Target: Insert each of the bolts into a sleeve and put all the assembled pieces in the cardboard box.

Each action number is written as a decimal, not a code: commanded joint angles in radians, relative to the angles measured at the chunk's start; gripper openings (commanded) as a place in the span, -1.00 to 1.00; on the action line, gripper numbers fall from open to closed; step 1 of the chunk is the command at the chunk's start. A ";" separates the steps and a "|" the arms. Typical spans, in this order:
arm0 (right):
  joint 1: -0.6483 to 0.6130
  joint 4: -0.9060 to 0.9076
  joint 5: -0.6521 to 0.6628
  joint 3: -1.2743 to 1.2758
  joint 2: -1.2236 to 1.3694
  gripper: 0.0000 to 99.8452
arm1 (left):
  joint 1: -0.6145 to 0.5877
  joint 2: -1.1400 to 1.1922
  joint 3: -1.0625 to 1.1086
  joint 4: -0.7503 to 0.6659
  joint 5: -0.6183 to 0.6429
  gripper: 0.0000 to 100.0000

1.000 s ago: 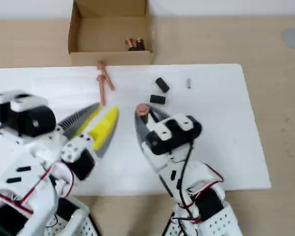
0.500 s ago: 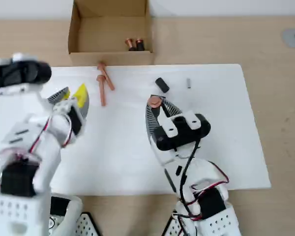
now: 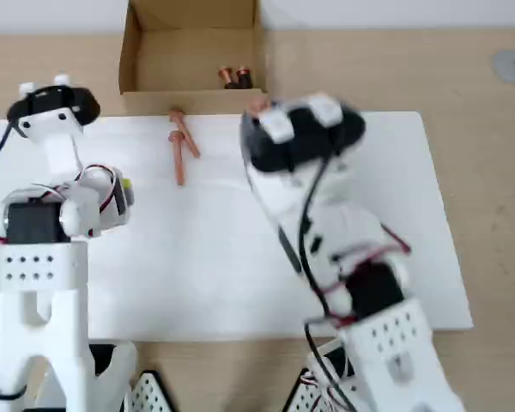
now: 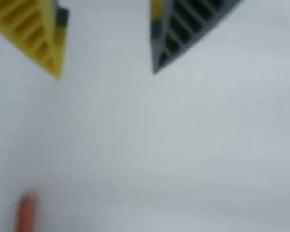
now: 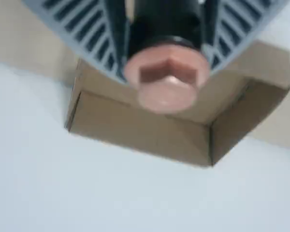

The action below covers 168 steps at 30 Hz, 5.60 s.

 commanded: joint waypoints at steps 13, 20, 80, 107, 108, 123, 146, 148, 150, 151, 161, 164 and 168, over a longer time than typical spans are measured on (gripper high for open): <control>0.021 -0.006 0.011 -0.665 0.736 -0.98 | -0.011 0.018 -0.006 -0.017 -0.087 -0.74; 0.085 -0.087 0.011 -0.993 1.093 -0.98 | -0.012 0.016 0.106 -0.074 -0.089 -0.74; 0.337 1.333 0.011 -2.397 1.919 -0.49 | 0.132 0.691 -0.344 -0.279 0.064 -0.73; 0.550 1.209 0.384 -1.121 0.862 -0.49 | 0.173 1.372 -0.954 -0.313 0.144 -0.74; 0.562 1.195 0.394 -1.090 0.835 -0.49 | 0.163 1.386 -0.961 -0.313 0.161 -0.74; 0.647 1.102 0.465 -0.812 0.618 -0.49 | 0.127 1.449 -0.988 -0.313 0.222 -0.74; 0.648 1.109 0.465 -0.776 0.605 -0.49 | 0.074 1.515 -1.096 -0.400 0.414 -0.87; 0.648 1.109 0.465 -0.776 0.605 -0.49 | 0.074 1.532 -1.097 -0.399 0.414 -0.87; 0.648 1.109 0.465 -0.776 0.605 -0.49 | 0.072 1.529 -1.097 -0.399 0.414 -0.87; 0.648 1.109 0.465 -0.776 0.605 -0.49 | 0.072 1.529 -1.097 -0.397 0.414 -0.87; 0.648 1.111 0.463 -0.776 0.605 -0.49 | 0.074 1.531 -1.235 -0.242 0.304 -0.99; 0.645 1.132 0.463 -0.776 0.605 -0.49 | 0.091 1.527 -1.370 -0.118 0.215 -0.99; 0.641 1.157 0.463 -0.776 0.607 -0.49 | 0.152 1.517 -1.656 0.160 0.071 -0.99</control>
